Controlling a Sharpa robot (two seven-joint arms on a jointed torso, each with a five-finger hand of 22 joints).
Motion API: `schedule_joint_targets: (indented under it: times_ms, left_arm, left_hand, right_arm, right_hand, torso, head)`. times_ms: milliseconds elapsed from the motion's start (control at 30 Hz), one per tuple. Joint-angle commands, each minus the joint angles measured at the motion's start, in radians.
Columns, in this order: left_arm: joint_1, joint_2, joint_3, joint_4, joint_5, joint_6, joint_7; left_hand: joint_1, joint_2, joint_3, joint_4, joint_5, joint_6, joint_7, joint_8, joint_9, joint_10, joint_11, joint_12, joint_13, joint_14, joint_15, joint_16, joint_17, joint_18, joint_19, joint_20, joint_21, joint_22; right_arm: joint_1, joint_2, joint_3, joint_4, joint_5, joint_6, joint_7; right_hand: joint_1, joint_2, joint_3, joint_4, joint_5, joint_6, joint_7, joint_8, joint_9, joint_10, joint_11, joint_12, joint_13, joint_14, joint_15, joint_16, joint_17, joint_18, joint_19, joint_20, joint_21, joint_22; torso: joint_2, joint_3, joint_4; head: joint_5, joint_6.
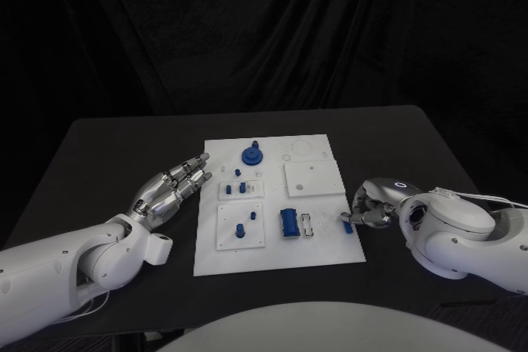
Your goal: Assemble the parts on the task board
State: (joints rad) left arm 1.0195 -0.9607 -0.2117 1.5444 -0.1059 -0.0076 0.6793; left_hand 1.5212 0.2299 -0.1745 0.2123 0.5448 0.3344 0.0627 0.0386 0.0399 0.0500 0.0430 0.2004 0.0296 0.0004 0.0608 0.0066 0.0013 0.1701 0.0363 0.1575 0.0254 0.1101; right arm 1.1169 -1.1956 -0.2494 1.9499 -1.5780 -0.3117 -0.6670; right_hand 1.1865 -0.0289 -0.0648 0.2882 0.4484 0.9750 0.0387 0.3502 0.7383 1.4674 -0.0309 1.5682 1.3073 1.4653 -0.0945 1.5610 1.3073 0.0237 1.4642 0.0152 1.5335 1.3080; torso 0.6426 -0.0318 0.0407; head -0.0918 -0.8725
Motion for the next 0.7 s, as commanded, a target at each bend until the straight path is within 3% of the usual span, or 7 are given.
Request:
schedule_joint_targets:
  times_ms: [33, 233, 500, 600, 700]
  left_arm:
    - [-0.001, 0.0, 0.001, 0.002, 0.003, 0.005, 0.036]
    - [-0.001, 0.001, 0.001, 0.002, 0.003, 0.006, 0.035]
    - [-0.001, 0.004, 0.001, 0.0, 0.003, 0.009, 0.031]
    - [-0.001, 0.005, 0.001, -0.001, 0.003, 0.009, 0.03]
    - [-0.001, 0.005, 0.001, -0.001, 0.003, 0.01, 0.029]
  left_hand:
    - [0.0, 0.001, 0.006, -0.001, 0.003, 0.001, 0.006, 0.005, 0.001, 0.002, 0.006, 0.004, 0.001, 0.0, -0.003, -0.007, -0.001, 0.001, 0.001, 0.002, -0.001, -0.001]
    - [0.0, 0.001, 0.006, -0.001, 0.003, 0.001, 0.006, 0.005, 0.001, 0.002, 0.006, 0.004, 0.001, 0.0, -0.003, -0.007, -0.001, 0.001, 0.001, 0.002, -0.001, -0.001]
    - [0.001, 0.001, 0.008, -0.002, 0.004, 0.0, 0.007, 0.004, 0.001, 0.001, 0.007, 0.004, 0.001, 0.0, -0.003, -0.007, -0.001, 0.001, 0.001, 0.002, -0.001, -0.001]
    - [0.001, 0.001, 0.008, -0.002, 0.004, -0.001, 0.007, 0.004, 0.001, 0.001, 0.007, 0.003, 0.001, 0.0, -0.003, -0.007, -0.001, 0.001, 0.001, 0.002, -0.001, 0.0]
    - [0.001, 0.002, 0.009, -0.003, 0.004, -0.002, 0.008, 0.004, 0.001, 0.001, 0.008, 0.002, 0.001, 0.0, -0.003, -0.007, -0.001, 0.001, 0.001, 0.002, -0.001, 0.0]
  right_arm:
    - [-0.006, 0.003, 0.0, 0.0, -0.019, 0.014, -0.021]
    - [-0.011, 0.013, 0.0, -0.006, -0.019, 0.02, -0.019]
    - [-0.019, 0.037, 0.0, -0.024, -0.019, 0.033, -0.014]
    - [-0.027, 0.049, 0.0, -0.031, -0.019, 0.044, -0.015]
    - [-0.038, 0.058, 0.0, -0.036, -0.019, 0.056, -0.018]
  right_hand:
    - [-0.005, -0.001, -0.005, -0.001, -0.005, 0.003, 0.007, -0.008, -0.004, 0.103, 0.007, 0.003, 0.264, 0.099, 0.007, -0.001, 0.228, -0.012, 0.086, 0.008, -0.002, 0.248]
    - [0.023, -0.003, 0.003, -0.007, 0.012, 0.018, 0.006, -0.025, -0.021, 0.103, 0.007, 0.003, 0.264, 0.098, 0.008, -0.002, 0.225, -0.012, 0.086, 0.009, -0.002, 0.247]
    - [0.067, -0.01, 0.017, -0.015, 0.077, 0.032, 0.004, -0.046, -0.04, 0.103, 0.005, 0.003, 0.264, 0.098, 0.007, -0.002, 0.223, -0.012, 0.085, 0.009, -0.003, 0.247]
    - [0.096, -0.012, 0.03, -0.024, 0.124, 0.035, 0.004, -0.058, -0.048, 0.103, 0.005, 0.003, 0.264, 0.097, 0.006, -0.003, 0.222, -0.011, 0.084, 0.008, -0.005, 0.246]
    - [0.097, -0.014, 0.031, -0.023, 0.13, 0.033, 0.005, -0.061, -0.05, 0.103, 0.005, 0.003, 0.264, 0.097, 0.007, -0.003, 0.22, -0.01, 0.083, 0.009, -0.007, 0.245]
  torso:
    - [0.0, -0.0013, 0.0012]
    - [0.002, -0.0013, 0.0013]
    - [0.002, -0.0012, 0.0014]
    - [0.001, -0.0017, 0.0009]
    - [0.0, -0.0019, 0.0017]
  head:
    - [0.001, 0.0]
    - [-0.002, 0.0]
    - [-0.002, 0.0]
    - [-0.002, 0.0]
    - [0.0, 0.0]
